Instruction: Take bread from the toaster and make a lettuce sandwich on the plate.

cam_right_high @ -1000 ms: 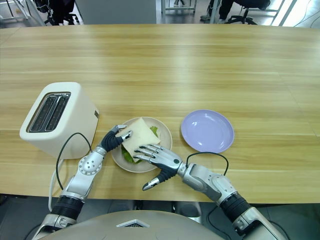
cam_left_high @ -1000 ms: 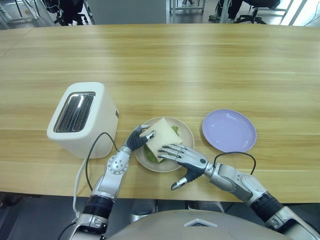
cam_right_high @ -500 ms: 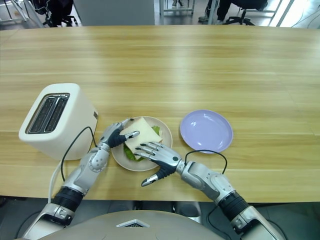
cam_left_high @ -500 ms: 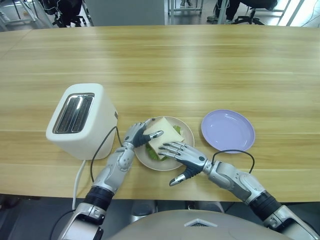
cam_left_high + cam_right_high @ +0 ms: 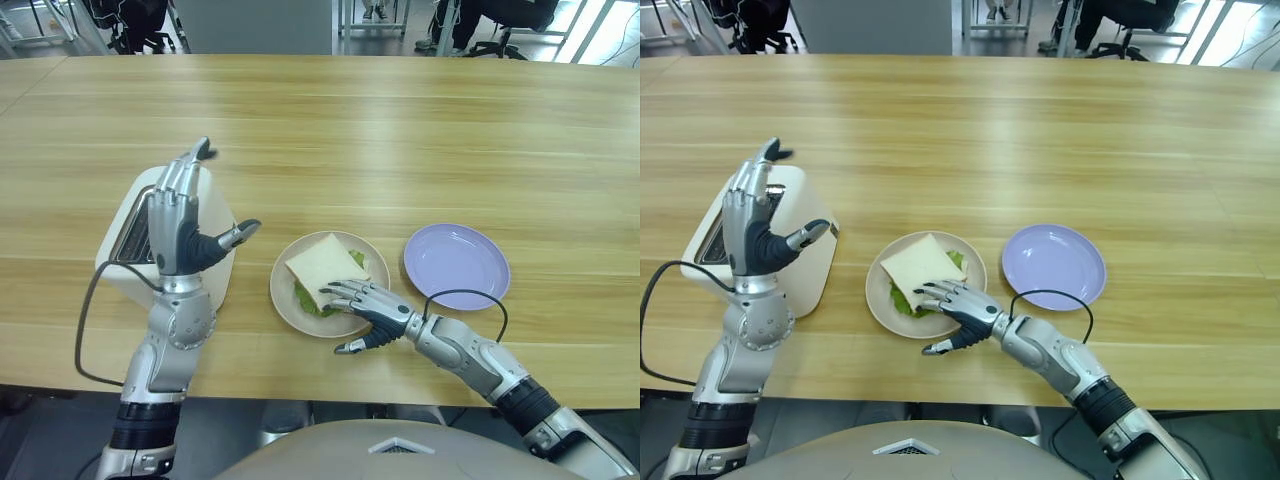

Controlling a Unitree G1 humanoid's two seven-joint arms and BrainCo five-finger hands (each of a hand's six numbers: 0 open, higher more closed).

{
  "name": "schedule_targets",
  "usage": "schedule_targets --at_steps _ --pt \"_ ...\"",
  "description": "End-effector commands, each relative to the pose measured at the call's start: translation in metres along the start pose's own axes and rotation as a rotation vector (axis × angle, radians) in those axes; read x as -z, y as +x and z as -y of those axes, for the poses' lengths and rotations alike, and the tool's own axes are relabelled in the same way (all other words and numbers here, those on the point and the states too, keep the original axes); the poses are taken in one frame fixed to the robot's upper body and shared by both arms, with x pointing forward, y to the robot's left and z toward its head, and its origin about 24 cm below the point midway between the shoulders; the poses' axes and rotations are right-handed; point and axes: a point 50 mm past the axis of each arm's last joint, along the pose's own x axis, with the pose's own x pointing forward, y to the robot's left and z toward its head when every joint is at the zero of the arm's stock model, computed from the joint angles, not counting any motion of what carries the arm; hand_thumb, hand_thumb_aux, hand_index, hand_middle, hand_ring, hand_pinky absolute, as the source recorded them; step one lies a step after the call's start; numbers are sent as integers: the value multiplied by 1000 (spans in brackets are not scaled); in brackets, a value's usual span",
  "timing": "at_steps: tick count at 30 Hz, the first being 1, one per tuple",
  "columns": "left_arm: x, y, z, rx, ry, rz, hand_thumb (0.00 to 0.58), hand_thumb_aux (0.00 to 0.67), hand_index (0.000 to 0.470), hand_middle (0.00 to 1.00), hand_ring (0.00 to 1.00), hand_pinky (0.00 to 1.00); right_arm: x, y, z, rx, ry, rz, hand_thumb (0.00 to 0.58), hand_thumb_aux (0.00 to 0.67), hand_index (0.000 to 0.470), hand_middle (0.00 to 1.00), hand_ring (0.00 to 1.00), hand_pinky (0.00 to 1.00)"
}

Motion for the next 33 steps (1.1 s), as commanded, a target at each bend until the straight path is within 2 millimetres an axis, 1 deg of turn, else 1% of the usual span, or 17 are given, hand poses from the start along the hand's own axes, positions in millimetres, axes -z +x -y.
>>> schedule_targets --at_steps 1,4,7,8,9,10,11,12,13,16,18,20,23,25,27,30,33 --pt "-10 -5 4 30 -123 36 580 670 460 0 0 0 3 -3 22 190 91 5 580 670 460 0 0 0" --pt "-13 -11 5 57 -225 32 580 670 460 0 0 0 -3 -4 44 339 174 69 580 670 460 0 0 0" --pt "-15 -16 4 84 -267 41 580 670 460 0 0 0 -4 -8 55 384 228 96 580 670 460 0 0 0" --pt "-17 -17 4 98 -274 52 580 670 460 98 98 98 -4 -10 57 382 242 106 580 670 460 0 0 0" --pt "-19 -19 4 122 -286 66 580 670 460 839 839 839 -6 -12 59 372 262 125 580 670 460 0 0 0" --pt "-20 -22 5 143 -293 74 580 670 460 1000 1000 1000 -7 -14 60 365 277 137 580 670 460 0 0 0" --pt "-21 -24 6 167 -305 73 580 670 460 1000 1000 1000 -7 -17 62 362 291 147 580 670 460 643 643 643" --pt "-22 -27 7 195 -322 81 580 670 460 1000 1000 1000 -9 -20 63 352 308 166 580 670 460 902 902 902" --pt "-23 -30 7 227 -347 85 580 670 460 1000 1000 1000 -11 -23 63 338 321 178 580 670 460 1000 1000 1000" --pt "-27 -42 8 359 -411 109 580 670 460 1000 1000 1000 -18 -36 57 230 366 227 580 670 460 1000 1000 1000" --pt "-31 -56 11 515 -480 108 580 670 460 1000 1000 1000 -19 -48 50 140 401 236 580 670 460 1000 1000 1000" --pt "-31 -76 15 703 -547 59 580 670 460 1000 1000 1000 -19 -62 41 32 435 241 580 670 460 1000 1000 1000" --pt "-25 -100 17 905 -575 -27 580 670 460 1000 1000 1000 -19 -81 23 -127 464 223 580 670 460 1000 1000 1000" --pt "-17 -113 20 998 -567 -89 580 670 460 1000 1000 1000 -18 -89 13 -199 474 203 580 670 460 1000 1000 1000" --pt "-10 -127 26 1093 -531 -135 580 670 460 1000 1000 1000 -14 -93 6 -244 464 166 580 670 460 1000 1000 1000" --pt "1 -146 41 1250 -420 -183 580 670 460 1000 1000 1000 -4 -90 -3 -272 405 102 580 670 460 1000 1000 1000" --pt "18 -152 55 1323 -228 -193 580 670 460 1000 1000 1000 4 -80 -13 -292 324 42 580 670 460 1000 1000 1000"
